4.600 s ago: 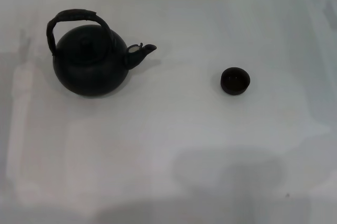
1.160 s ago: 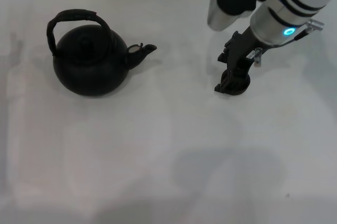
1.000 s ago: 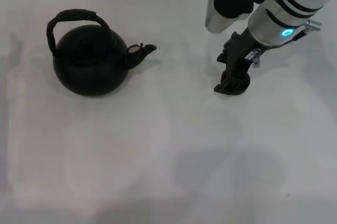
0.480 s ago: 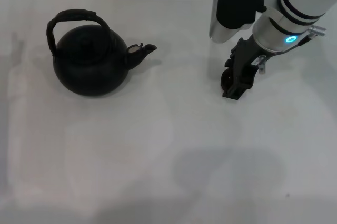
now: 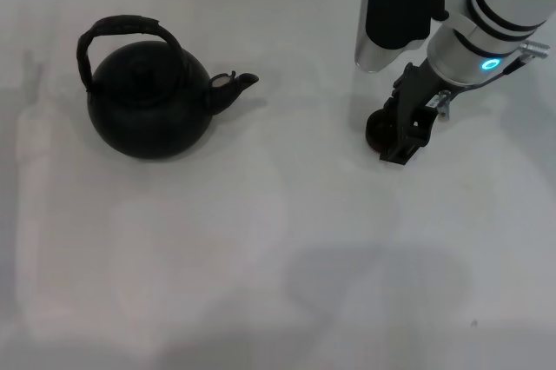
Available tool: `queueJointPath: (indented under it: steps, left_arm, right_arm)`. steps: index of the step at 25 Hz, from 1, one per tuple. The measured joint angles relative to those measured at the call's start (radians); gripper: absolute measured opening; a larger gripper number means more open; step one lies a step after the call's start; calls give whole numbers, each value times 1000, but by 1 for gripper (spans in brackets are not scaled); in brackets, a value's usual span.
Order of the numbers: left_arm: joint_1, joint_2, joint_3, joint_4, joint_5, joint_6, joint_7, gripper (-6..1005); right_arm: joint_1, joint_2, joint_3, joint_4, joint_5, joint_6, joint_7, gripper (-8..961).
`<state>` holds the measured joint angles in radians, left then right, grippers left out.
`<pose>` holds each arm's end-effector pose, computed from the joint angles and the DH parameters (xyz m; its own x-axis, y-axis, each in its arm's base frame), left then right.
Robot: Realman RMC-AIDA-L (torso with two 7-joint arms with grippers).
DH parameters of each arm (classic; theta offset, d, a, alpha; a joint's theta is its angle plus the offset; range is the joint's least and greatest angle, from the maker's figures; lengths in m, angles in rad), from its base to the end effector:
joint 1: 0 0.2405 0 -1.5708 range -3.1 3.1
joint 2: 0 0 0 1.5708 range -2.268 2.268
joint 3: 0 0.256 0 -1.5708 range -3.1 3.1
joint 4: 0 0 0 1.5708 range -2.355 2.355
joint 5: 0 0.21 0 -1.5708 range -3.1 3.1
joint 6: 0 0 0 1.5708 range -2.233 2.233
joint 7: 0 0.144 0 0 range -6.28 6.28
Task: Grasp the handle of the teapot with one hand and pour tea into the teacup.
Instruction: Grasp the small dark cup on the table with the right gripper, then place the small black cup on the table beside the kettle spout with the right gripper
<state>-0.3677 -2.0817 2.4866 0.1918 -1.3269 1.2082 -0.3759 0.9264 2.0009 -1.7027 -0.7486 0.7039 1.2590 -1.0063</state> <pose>-0.3636 0.3044 0.0060 0.4010 -0.0925 0.9114 0.9131 0.1206 -0.3895 0.1880 0.3899 -0.0650 0.8154 -0.1813 0.5498 -0.0975 -0.9791 -0.1784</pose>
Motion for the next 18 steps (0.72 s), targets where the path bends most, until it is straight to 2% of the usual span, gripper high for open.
queueJointPath:
  steps: [6,12,18]
  left_arm:
    - [0,0,0,0,0,-2,0,847]
    - [-3,3,0,0,0,-1,0,847]
    - [-11,3,0,-1,0,-4,0,847]
  right_arm:
    - [10,-1,3,-19,0,29,4,776]
    - [19,5,-3,-80,13,54,5,727]
    - [47,19,-125,-101,79,51,6,728]
